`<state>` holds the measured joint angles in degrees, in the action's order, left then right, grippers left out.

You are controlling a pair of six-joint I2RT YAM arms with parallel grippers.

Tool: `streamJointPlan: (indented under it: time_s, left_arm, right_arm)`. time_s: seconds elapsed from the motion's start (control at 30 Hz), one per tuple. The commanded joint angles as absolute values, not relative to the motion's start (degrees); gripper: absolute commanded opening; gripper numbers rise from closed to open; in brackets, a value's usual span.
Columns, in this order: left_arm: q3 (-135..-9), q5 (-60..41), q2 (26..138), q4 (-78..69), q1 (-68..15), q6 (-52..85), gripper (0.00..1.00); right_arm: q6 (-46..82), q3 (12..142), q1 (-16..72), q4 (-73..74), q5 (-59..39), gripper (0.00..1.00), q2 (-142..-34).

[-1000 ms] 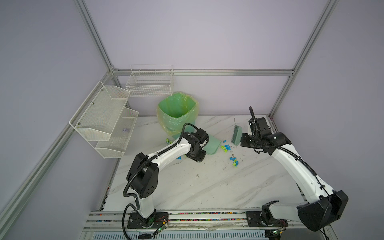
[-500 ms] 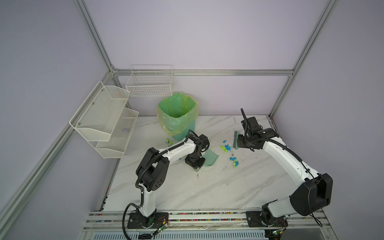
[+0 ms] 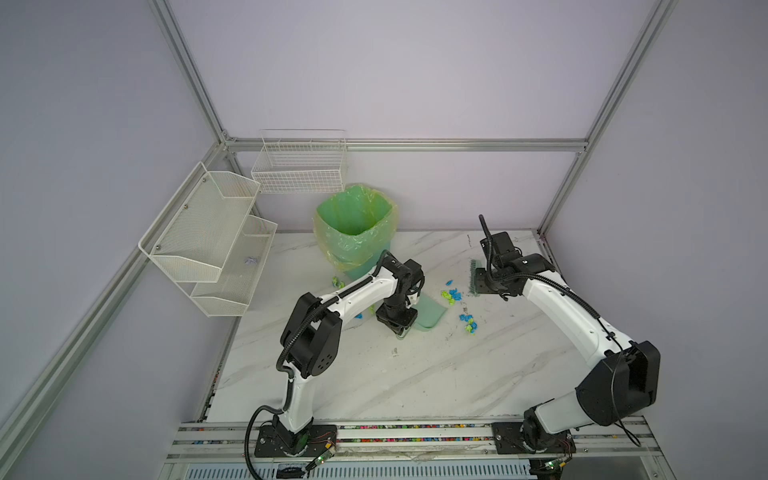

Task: Sweep away the paper scraps from the table
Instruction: 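Lower the brush toward the scraps with the right gripper while the left holds the dustpan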

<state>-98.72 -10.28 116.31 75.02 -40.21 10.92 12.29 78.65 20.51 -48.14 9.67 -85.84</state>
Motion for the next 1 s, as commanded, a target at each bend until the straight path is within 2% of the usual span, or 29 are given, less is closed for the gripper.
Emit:
streamJointPlan:
  time_s: [0.0, 0.7, 0.97]
  left_arm:
    - [-104.71, -11.37, 116.84, 76.87, -40.36, 10.49, 0.0]
    - [-110.12, -12.75, 122.76, 77.96, -39.99, 10.2, 0.0]
    - [-110.33, -14.34, 123.34, 76.84, -39.14, 10.02, 0.0]
  right_arm:
    - [10.85, 80.0, 20.22, -46.86, 10.72, 0.0, -86.22]
    - [5.99, 82.87, 20.25, -45.36, 11.78, 0.0, -92.42]
    - [3.55, 80.56, 20.52, -42.85, 1.62, 0.0, -90.97]
